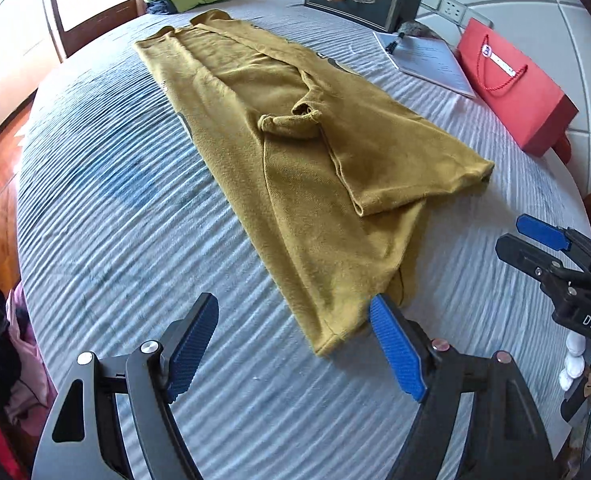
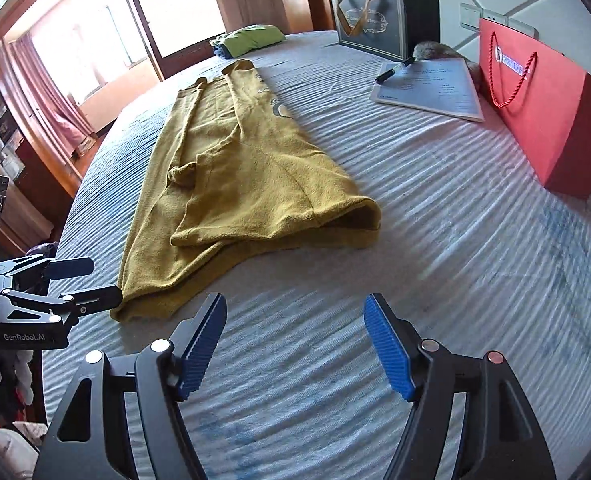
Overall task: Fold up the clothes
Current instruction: 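Move both grippers to the hem end of the yellow sweatshirt strip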
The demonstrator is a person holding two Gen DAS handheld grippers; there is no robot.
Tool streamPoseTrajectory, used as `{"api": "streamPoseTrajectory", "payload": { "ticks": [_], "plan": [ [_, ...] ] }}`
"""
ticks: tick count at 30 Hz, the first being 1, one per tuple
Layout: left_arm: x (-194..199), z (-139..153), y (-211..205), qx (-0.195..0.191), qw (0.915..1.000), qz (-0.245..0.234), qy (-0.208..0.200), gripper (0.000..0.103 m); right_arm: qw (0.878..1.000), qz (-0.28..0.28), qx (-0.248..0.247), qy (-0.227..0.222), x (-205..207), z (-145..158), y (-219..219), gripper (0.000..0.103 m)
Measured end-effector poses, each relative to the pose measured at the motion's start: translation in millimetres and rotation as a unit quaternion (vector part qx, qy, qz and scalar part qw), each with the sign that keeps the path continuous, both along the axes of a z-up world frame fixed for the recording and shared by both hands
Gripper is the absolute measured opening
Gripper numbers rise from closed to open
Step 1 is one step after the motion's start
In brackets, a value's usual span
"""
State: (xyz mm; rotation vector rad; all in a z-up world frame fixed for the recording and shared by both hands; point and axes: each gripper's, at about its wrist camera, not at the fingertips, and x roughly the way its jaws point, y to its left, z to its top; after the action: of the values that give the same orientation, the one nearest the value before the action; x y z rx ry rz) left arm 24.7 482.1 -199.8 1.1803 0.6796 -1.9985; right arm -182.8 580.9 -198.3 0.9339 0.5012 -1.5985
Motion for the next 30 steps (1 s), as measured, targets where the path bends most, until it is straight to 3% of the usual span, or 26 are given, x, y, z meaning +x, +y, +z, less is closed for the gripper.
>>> {"api": "streamPoseTrajectory", "payload": {
  "ticks": [5, 12, 20, 30],
  "plan": [
    [-27, -12, 27, -0.005, 0.9963, 0.085, -0.012, 0.079, 0.998, 0.067, -0.015, 0.008, -27, -6, -1, 0.070],
    [-39, -22, 31, -0.037, 0.9823, 0.182, -0.020, 0.081, 0.992, 0.121, -0.028, 0.013, -50, -19, -19, 0.070],
    [-43, -27, 26, -0.033, 0.9784, 0.203, -0.024, 0.084, 0.985, 0.168, -0.035, 0.001, -52, -18, -39, 0.070],
    [-33, -25, 26, -0.052, 0.9778, 0.202, -0.022, 0.085, 0.985, 0.168, -0.034, -0.007, -59, -18, -48, 0.070]
  ]
}}
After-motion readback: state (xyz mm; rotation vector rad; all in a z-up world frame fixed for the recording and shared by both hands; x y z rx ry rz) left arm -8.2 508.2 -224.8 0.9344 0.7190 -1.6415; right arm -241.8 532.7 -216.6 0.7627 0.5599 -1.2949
